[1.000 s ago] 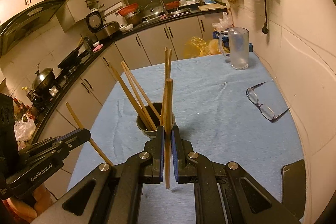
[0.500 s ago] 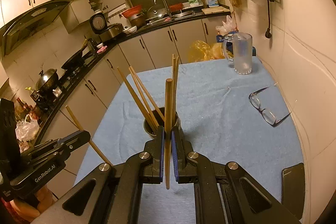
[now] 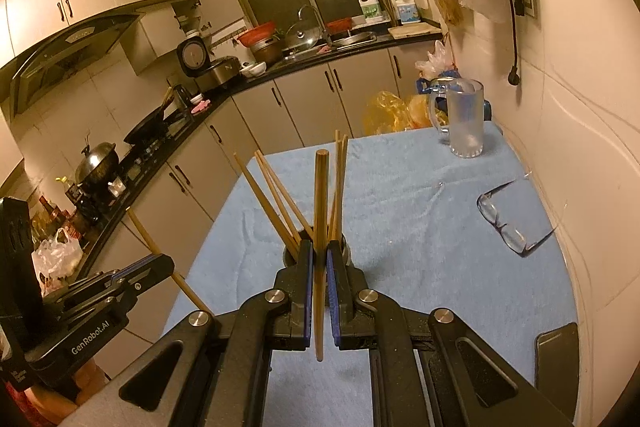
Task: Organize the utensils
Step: 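Lift both chopsticks and carry them above the grey holder, then lower both chopsticks into the holder and push them down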
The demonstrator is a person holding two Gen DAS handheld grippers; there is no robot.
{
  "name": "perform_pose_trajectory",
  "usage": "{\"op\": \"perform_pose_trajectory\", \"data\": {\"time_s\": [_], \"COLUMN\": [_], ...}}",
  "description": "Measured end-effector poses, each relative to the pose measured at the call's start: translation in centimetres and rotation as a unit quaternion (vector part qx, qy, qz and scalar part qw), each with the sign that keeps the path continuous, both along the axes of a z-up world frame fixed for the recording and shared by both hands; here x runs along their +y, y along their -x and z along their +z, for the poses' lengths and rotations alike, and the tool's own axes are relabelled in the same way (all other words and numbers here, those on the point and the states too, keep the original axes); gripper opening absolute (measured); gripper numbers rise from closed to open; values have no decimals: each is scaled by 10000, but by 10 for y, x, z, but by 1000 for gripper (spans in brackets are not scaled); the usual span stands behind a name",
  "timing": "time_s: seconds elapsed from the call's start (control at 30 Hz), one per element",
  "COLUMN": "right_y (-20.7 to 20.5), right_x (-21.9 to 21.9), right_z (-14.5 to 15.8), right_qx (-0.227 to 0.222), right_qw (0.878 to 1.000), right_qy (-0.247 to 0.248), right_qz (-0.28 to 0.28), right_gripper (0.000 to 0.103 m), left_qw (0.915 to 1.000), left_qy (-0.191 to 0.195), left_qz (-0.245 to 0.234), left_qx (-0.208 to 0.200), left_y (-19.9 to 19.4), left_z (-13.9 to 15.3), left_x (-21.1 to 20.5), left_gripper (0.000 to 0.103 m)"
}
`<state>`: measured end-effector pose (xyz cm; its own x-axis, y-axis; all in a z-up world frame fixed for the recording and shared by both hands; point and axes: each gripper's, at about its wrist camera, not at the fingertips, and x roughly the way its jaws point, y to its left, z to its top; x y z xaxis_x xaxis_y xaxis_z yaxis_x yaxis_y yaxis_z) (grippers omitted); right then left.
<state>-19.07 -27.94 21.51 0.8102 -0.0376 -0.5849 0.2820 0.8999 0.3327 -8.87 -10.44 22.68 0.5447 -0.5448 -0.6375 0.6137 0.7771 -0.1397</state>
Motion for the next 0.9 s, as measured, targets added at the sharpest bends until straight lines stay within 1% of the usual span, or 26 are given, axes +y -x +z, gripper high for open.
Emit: {"op": "perform_pose_trajectory", "data": {"time_s": [0.1, 0.23, 0.43, 0.63, 0.77, 0.9], "right_y": [-1, -4, -12, -27, -38, -49], "right_x": [-4, -9, -15, -15, -16, -17], "right_z": [6, 16, 43, 67, 74, 72], "right_qx": [-52, -127, -393, -618, -672, -659], "right_qw": [10000, 9999, 9992, 9979, 9973, 9972], "right_qy": [6, 21, 107, 194, 280, 348], "right_qz": [-15, -30, -29, -3, -37, -97], "right_gripper": [7, 7, 7, 7, 7, 7], "left_qw": [10000, 9996, 9985, 9970, 9963, 9957], "left_qy": [53, 227, 520, 683, 742, 804], "left_qz": [29, 78, 123, 135, 185, 249], "left_qx": [-58, -117, -140, -349, -390, -380], "left_y": [-3, -10, -24, -36, -46, -55], "left_z": [9, 27, 54, 79, 84, 81], "left_x": [2, 4, 4, -6, -15, -24], "left_gripper": [6, 6, 6, 6, 6, 6]}}
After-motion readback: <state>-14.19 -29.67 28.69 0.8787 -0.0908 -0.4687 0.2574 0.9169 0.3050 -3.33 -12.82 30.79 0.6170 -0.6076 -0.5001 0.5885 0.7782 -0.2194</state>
